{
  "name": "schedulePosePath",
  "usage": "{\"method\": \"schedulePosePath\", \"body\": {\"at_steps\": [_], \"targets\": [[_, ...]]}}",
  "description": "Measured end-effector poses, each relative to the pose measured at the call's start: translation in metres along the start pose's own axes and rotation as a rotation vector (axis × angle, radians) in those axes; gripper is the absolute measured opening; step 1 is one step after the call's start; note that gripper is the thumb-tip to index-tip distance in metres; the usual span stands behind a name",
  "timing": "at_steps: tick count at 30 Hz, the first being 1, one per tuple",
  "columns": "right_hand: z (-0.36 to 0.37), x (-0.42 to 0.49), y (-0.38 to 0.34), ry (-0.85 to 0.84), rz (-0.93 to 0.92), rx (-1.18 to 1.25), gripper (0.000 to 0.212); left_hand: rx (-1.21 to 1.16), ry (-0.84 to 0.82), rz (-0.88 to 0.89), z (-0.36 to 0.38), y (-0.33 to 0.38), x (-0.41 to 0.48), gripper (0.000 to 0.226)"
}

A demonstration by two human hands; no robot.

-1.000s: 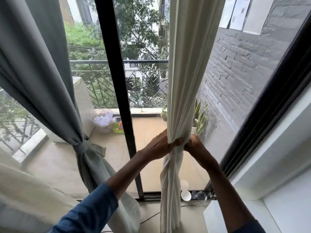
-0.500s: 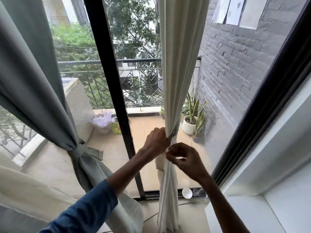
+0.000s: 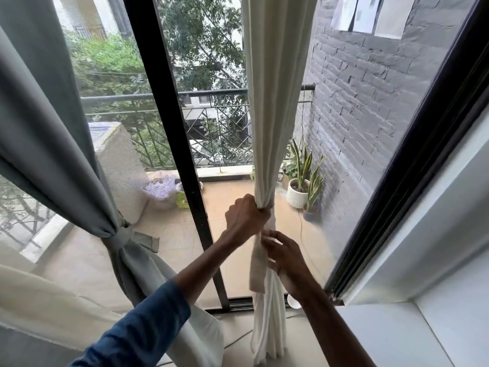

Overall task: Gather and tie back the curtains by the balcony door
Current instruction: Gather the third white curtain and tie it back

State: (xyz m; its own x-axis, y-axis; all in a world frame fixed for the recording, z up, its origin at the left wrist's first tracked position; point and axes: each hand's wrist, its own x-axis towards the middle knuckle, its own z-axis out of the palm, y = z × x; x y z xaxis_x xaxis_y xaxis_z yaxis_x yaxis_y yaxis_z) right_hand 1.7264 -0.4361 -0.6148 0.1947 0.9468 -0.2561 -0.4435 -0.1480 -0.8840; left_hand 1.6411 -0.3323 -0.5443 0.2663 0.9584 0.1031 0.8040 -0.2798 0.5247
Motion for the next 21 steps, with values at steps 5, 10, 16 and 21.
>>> {"method": "schedulePosePath", "body": {"at_steps": [5,10,16,21], "targets": [[-0.002,0.002,-0.001,-0.064,0.106,0.158,0.028,-0.043,0.033,-0.016,0.001,-0.002,0.0,0.05],[0.0,0.003,0.002,0.02,0.03,-0.043,0.025,-0.063,0.059,0.078,-0.001,0.003,-0.008,0.034],[0.013,-0.004,-0.001,0.329,-0.292,-0.314,0.006,-0.068,0.057,0.062,-0.004,0.007,-0.012,0.029],[0.024,-0.012,0.005,0.405,-0.507,-0.42,0.014,-0.131,0.038,0.077,-0.008,0.006,-0.013,0.022]]}}
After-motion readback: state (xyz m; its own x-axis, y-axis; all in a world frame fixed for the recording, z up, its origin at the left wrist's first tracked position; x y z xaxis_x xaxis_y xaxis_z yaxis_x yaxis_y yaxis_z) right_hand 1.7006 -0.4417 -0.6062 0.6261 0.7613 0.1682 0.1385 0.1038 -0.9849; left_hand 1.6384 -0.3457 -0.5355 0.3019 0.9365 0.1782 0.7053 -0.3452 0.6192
